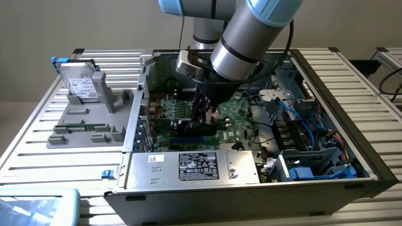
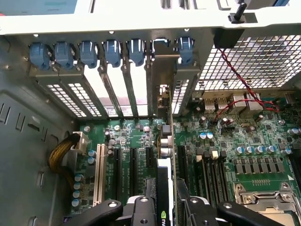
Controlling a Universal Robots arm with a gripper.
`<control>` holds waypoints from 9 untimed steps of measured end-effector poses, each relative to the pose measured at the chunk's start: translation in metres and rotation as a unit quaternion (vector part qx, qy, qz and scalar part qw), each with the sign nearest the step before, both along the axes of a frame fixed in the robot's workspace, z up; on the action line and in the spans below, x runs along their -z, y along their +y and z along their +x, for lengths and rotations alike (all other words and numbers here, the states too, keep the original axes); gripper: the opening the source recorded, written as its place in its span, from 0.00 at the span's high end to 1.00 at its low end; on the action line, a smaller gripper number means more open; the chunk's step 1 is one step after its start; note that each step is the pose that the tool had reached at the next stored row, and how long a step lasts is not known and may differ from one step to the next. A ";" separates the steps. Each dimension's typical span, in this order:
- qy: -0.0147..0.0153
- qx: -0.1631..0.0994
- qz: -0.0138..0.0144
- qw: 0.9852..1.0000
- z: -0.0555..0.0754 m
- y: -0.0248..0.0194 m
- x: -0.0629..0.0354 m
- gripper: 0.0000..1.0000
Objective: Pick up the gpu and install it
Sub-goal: 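Insert the gpu into the slot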
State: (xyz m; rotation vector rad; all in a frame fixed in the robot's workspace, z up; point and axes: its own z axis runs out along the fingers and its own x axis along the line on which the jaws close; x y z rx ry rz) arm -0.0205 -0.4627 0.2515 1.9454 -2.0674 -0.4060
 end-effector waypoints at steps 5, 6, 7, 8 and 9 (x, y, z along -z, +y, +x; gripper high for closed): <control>-0.001 0.000 0.000 1.000 -0.001 -0.0001 0.0017 0.72; -0.001 0.000 0.000 1.000 -0.001 -0.0001 0.0020 0.72; -0.001 0.000 0.000 1.000 -0.001 -0.0001 0.0023 0.72; -0.001 0.000 0.000 1.000 -0.001 -0.0001 0.0026 0.72; -0.001 0.000 0.000 1.000 -0.001 0.0000 0.0030 0.72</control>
